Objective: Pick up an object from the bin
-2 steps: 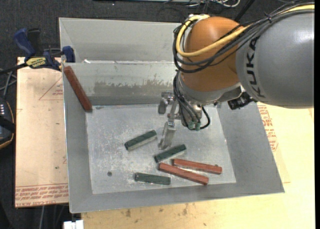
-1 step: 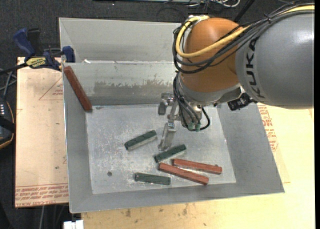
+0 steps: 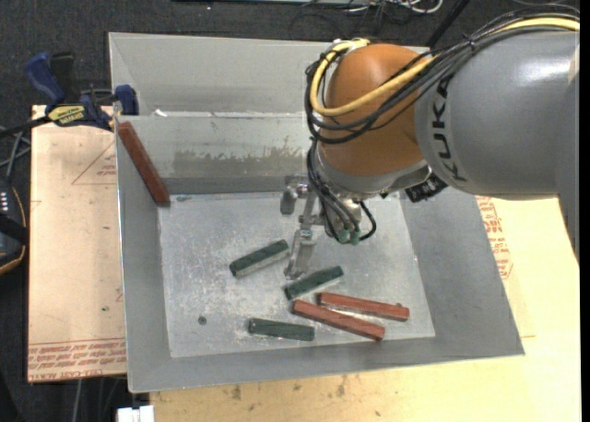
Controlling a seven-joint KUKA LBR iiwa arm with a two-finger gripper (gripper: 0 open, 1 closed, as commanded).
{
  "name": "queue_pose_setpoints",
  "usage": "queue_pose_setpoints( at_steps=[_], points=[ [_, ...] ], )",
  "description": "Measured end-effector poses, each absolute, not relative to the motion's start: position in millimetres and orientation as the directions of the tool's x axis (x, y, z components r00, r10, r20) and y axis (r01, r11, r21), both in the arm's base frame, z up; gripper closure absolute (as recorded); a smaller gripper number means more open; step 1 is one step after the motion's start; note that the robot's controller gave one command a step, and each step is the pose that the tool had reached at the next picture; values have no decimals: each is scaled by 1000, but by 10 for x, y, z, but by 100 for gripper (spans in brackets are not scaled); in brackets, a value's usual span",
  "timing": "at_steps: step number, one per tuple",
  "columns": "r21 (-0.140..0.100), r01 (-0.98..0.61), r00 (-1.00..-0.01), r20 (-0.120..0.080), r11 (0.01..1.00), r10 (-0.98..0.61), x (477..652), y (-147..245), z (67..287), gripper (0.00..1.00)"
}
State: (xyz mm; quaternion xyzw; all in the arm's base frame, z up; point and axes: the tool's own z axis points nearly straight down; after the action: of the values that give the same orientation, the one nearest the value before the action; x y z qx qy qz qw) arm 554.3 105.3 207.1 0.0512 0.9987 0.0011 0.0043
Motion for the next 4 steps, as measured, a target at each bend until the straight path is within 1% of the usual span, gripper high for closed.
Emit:
queue_pose_setpoints(
  at_steps=[1,2,3,4],
  points=[
    [2,-34,-999,-6,999,-34,5599,1024,1466,0],
    [1,-47,-999,0,999,-47,5567,933,1057,0],
    [2,13,-1000,-4,1000,13,6123,1194,715,100],
    [2,13,-1000,-4,1000,13,6123,1193,715,100]
  ],
)
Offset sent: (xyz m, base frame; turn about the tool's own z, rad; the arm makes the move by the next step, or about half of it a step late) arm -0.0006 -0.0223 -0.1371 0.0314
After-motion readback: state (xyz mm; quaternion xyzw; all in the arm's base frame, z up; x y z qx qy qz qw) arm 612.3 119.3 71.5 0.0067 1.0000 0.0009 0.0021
